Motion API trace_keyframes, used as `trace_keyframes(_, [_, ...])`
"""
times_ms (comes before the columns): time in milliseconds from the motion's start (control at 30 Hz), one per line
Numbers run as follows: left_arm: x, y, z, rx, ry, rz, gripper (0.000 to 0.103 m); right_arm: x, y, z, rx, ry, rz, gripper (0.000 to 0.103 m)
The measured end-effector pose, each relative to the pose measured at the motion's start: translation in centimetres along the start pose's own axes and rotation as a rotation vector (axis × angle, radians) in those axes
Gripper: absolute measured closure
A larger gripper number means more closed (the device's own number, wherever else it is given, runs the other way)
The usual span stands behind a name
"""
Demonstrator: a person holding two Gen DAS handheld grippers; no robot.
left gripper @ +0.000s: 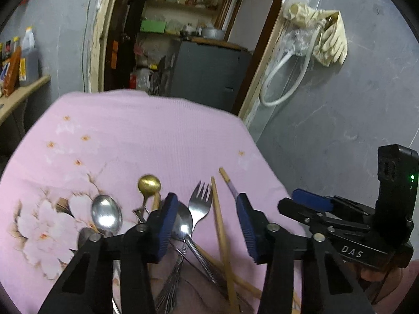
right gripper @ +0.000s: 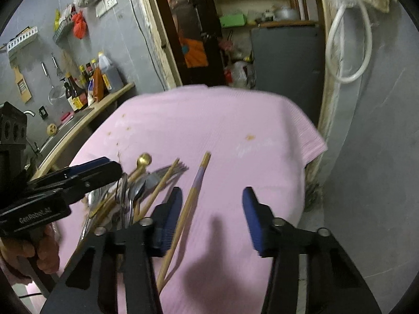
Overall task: Organize utensils
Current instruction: 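Grasp a plain wooden chopstick with the left tool while the right grasps the purple-banded chopstick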
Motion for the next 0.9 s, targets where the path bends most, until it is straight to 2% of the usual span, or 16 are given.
trace_keyframes(233, [-2.0, 1.5, 0.2, -0.02, 0.014, -0.06, 0.083, -2.5, 2.0, -0.2, -0.029, -0.053, -0.034, 0.078])
trace_keyframes(333, [-2.7, 1.8, 0.4, -0.028, 0.024, -0.087, 0.088, -2.9, 2.3, -0.2, -0.025, -0.079, -0.041, 0.08])
trace_keyframes(700, [-4.1, 1.7, -0.4, 0.021, 0.036, -0.153, 0.09, -3.4, 1.9, -0.3, -0.007, -0.138, -0.068, 0.08])
trace_keyframes(900, [-4.2, 1.7, -0.1, 0.02, 0.055, -0.177, 0.09, -3.6, 2.1, -0.6, 0.011, -0.138, -0.083, 0.081])
Point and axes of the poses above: each gripper's, at about its wrist camera, not at the fingertips, and x roughly against the way its jaws point, z to its right, y to its underside, the point moved 2 cm from there along -x, roughly the way its jaws point, and after that the axes turned 8 degrees about x, right-handed, at the moved point
